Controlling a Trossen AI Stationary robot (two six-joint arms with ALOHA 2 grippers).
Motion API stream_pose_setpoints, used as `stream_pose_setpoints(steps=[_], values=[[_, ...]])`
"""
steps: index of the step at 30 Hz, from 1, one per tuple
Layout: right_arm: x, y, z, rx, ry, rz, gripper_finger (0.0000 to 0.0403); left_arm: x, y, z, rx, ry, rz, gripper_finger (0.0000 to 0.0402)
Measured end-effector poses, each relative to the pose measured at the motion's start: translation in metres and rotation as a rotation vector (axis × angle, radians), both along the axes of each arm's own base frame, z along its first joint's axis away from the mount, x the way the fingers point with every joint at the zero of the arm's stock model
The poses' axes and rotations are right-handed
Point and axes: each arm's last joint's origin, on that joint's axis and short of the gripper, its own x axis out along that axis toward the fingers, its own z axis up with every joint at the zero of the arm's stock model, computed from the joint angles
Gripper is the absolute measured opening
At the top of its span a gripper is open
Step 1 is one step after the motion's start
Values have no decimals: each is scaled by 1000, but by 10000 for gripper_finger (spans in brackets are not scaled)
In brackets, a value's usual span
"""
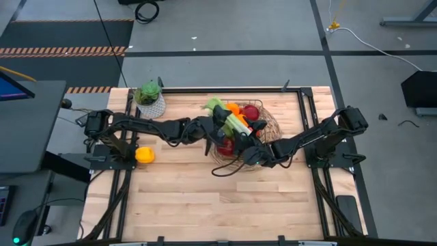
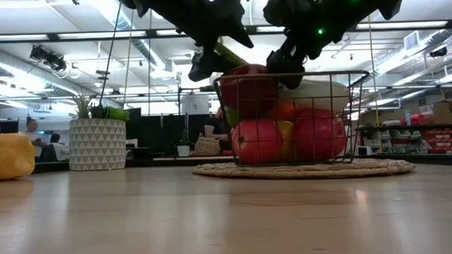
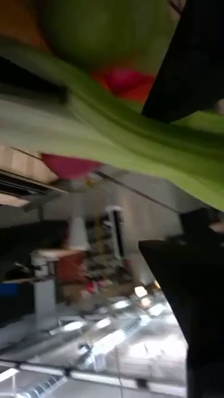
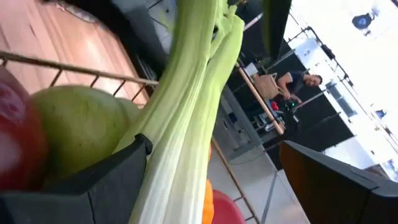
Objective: Build produce basket
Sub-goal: Put the green celery into the wire basket, then put the yellow bell pepper into the wire basket
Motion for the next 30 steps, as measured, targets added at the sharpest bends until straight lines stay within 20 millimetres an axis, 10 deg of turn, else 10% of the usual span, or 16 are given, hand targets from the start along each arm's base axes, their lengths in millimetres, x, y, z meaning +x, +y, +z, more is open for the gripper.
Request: stream_pose_setpoints(steps=[13, 30], values=[[-10, -15, -14, 84, -12, -84, 374, -5, 1, 5, 135, 3, 267, 326], [-27, 12, 19, 111, -121, 18, 374, -18, 6, -2, 37, -257, 699, 325]])
